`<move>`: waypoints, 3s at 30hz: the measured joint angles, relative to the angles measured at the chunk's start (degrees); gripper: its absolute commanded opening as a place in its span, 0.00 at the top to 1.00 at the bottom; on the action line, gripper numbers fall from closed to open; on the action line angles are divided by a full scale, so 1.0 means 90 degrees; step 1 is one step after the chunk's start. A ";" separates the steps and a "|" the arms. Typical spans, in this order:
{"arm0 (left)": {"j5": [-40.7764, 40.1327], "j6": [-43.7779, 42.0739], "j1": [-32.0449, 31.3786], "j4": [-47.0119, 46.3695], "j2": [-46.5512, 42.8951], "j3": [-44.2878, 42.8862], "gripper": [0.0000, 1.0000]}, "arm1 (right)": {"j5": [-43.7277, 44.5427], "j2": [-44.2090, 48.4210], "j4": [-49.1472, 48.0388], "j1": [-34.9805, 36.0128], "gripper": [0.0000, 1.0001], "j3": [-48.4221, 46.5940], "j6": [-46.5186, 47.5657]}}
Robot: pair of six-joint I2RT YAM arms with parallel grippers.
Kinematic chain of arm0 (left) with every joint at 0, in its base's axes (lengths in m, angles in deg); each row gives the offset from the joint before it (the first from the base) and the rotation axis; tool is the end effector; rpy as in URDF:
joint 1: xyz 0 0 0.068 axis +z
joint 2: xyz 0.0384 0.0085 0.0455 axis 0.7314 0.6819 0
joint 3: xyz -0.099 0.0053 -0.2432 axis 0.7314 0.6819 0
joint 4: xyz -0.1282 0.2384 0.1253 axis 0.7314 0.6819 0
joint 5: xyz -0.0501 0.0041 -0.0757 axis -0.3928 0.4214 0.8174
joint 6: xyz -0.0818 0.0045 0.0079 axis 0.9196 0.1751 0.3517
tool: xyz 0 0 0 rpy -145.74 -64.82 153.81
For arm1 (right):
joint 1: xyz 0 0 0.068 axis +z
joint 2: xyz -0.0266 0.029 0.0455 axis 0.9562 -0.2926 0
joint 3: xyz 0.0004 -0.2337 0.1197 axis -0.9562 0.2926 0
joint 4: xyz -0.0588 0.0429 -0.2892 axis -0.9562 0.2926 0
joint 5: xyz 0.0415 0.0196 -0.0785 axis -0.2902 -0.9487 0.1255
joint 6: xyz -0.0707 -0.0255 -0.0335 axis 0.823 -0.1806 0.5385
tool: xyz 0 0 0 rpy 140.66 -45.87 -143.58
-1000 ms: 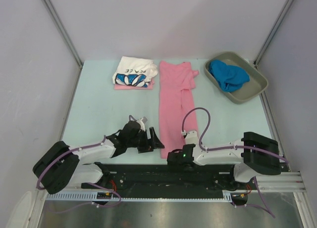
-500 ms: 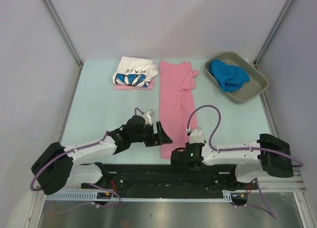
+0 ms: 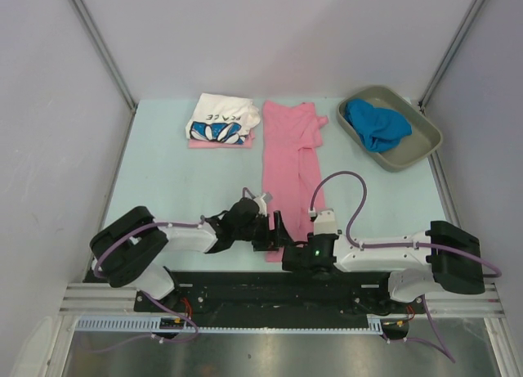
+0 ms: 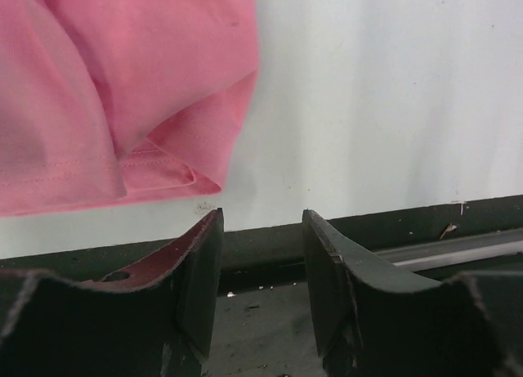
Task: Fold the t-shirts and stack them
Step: Fold the tshirt
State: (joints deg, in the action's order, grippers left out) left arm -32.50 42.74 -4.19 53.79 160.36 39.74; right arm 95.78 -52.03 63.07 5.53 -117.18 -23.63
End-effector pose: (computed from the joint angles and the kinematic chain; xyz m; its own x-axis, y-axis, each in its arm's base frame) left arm 0.1807 -0.2635 0.0705 -0.9678 -0.0563 -0.2455 0.1596 0.6171 -0.7705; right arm 0.0912 0.2240 0.1339 -0.8007 -0.1811 -0.5710 -0.0308 0.9644 -0.2627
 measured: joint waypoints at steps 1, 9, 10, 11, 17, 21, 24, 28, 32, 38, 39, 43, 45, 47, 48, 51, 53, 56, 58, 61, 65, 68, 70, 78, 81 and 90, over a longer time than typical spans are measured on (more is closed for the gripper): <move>-0.0017 -0.0002 -0.0024 0.0019 0.0000 -0.0019 0.18 | 0.0002 0.0000 0.0012 -0.0015 0.51 0.0000 0.0002; -0.0379 0.0002 -0.0197 0.0250 -0.0085 -0.0056 0.18 | 0.0080 -0.0262 -0.0391 -0.0304 0.50 0.0000 0.0442; -0.0386 0.0007 -0.0199 0.0238 -0.0100 -0.0032 0.18 | 0.0075 -0.0342 -0.0515 -0.0340 0.51 0.0000 0.0529; -0.0393 0.0017 -0.0199 0.0216 -0.0112 -0.0010 0.18 | 0.0070 -0.0406 -0.0605 -0.0364 0.51 0.0000 0.0590; -0.0410 0.0073 -0.0199 0.0100 -0.0155 0.0087 0.18 | 0.0044 -0.0699 -0.1044 -0.0425 0.51 0.0000 0.0855; -0.0415 0.0109 -0.0199 0.0058 -0.0187 0.0141 0.18 | 0.0066 -0.0848 -0.1117 -0.0471 0.51 0.0000 0.0906; -0.0415 0.0114 -0.0199 0.0002 -0.0197 0.0177 0.18 | 0.0095 -0.0984 -0.1139 -0.0605 0.51 0.0000 0.0930; -0.0415 0.0155 -0.0199 -0.0075 -0.0253 0.0270 0.18 | 0.0134 -0.1052 -0.1134 -0.0799 0.51 0.0005 0.0923; -0.0413 0.0160 -0.0202 -0.0126 -0.0282 0.0318 0.18 | 0.0160 -0.1052 -0.1030 -0.0862 0.52 0.0063 0.0792; -0.0413 0.0160 -0.0202 -0.0153 -0.0311 0.0357 0.18 | 0.0134 -0.0923 -0.0619 -0.0578 0.51 0.0155 0.0381; -0.0413 0.0163 -0.0202 -0.0155 -0.0311 0.0359 0.18 | 0.0109 -0.0894 -0.0534 -0.0464 0.51 0.0155 0.0289; -0.0413 0.0163 -0.0202 -0.0175 -0.0311 0.0367 0.18 | -0.0010 -0.0852 -0.0282 -0.0017 0.51 0.0158 -0.0058; -0.0415 0.0165 -0.0202 -0.0194 -0.0311 0.0381 0.18 | -0.0078 -0.0852 -0.0177 0.0141 0.51 0.0158 -0.0209; -0.0413 0.0168 -0.0202 -0.0219 -0.0311 0.0391 0.18 | -0.0158 -0.0852 -0.0100 0.0289 0.51 0.0158 -0.0350; -0.0413 0.0168 -0.0202 -0.0223 -0.0311 0.0393 0.18 | -0.0192 -0.0852 -0.0058 0.0340 0.51 0.0158 -0.0418; -0.0415 0.0172 -0.0202 -0.0231 -0.0323 0.0406 0.18 | -0.0228 -0.0833 0.0066 0.0427 0.50 0.0158 -0.0610; -0.0418 0.0175 -0.0202 -0.0189 -0.0379 0.0430 0.18 | -0.0214 -0.0675 0.0148 0.0432 0.49 0.0172 -0.0712; -0.0444 0.0155 -0.0204 0.0129 -0.0561 0.0427 0.17 | -0.0209 -0.0046 0.0129 0.0291 0.49 0.0226 -0.0634; -0.0534 0.0141 -0.0214 0.0578 -0.0777 0.0376 0.16 | -0.0209 0.0454 -0.0017 0.0078 0.48 0.0257 -0.0471; -0.0641 0.0112 -0.0216 0.1362 -0.1168 0.0277 0.16 | -0.0289 0.1226 -0.0432 -0.0299 0.44 0.0398 -0.0134; -0.0692 0.0165 -0.0219 0.2327 -0.2016 0.0282 0.13 | -0.0551 0.2273 -0.0984 -0.0610 0.39 0.0716 0.0192; -0.0690 0.0233 -0.0226 0.2630 -0.2582 0.0359 0.13 | -0.0792 0.2868 -0.1260 -0.0731 0.29 0.1047 0.0238; -0.0663 0.0313 -0.0228 0.2625 -0.2691 0.0478 0.12 | -0.0957 0.3133 -0.1384 -0.0758 0.21 0.1333 0.0202; -0.0389 0.0736 -0.0248 0.1904 -0.2125 0.1015 0.11 | -0.1678 0.4112 -0.2198 -0.1239 0.17 0.2601 0.0148; -0.0296 0.0833 -0.0250 0.1367 -0.1766 0.0993 0.11 | -0.1940 0.4544 -0.2540 -0.1647 0.19 0.2939 0.0245; 0.0041 0.1175 -0.0250 0.0102 -0.0605 0.0789 0.25 | -0.2574 0.5659 -0.2917 -0.2790 0.23 0.3633 0.0444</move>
State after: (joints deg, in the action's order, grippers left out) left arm -32.12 53.32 -6.45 54.71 154.92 46.85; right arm 72.61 -1.11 36.82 -19.58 -84.48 -19.63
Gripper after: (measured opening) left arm 0.777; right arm 0.781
